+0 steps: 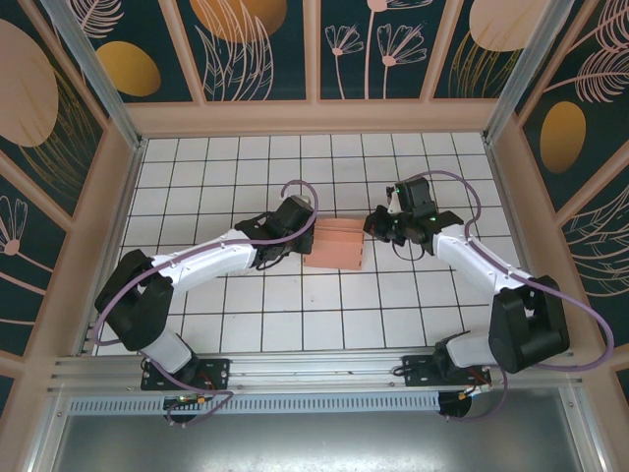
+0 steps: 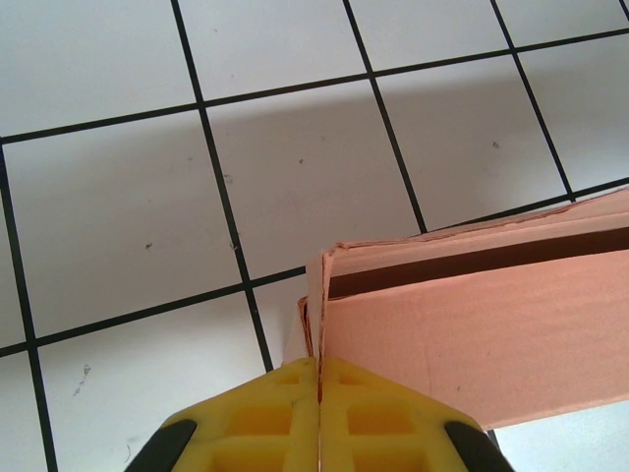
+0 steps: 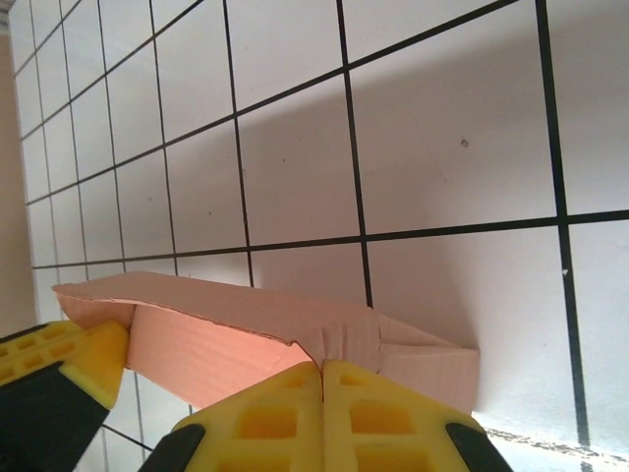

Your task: Fold the paper box

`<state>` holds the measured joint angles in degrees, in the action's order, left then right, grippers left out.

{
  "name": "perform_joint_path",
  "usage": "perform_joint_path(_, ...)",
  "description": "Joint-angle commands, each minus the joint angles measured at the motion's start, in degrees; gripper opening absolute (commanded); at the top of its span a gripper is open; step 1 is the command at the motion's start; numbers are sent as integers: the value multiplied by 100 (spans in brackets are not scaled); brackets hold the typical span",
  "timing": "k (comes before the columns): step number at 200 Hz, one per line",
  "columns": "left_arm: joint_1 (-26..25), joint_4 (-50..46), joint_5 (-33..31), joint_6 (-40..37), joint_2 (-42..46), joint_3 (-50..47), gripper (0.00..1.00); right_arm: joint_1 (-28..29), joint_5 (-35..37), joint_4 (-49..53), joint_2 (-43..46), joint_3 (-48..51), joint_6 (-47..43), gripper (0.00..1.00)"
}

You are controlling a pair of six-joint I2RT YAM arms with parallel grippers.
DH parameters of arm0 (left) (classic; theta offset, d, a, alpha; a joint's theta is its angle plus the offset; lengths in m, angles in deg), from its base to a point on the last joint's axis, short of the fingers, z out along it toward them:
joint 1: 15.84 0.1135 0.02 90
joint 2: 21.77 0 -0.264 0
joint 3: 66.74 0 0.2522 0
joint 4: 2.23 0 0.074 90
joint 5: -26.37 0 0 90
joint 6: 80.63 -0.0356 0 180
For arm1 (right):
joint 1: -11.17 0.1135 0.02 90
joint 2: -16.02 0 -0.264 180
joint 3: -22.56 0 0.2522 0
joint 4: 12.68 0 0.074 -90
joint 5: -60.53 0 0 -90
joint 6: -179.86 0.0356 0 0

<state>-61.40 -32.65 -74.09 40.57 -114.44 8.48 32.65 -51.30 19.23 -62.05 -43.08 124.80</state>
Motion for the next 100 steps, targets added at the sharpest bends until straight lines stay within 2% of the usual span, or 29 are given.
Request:
perform_joint_path(1, -48, -1538, 53, -158, -516, -474, 7, -44, -454, -104, -45, -147, 424, 0)
perform_joint_path(57, -67, -1497, 44, -180, -701, -490, 7, -257, -1049, -590, 41, 91, 864, 0)
perform_joint_path(100, -66, -1500, 44, -185, -723, -477, 7, -256, -678, -342, 54, 160, 321, 0)
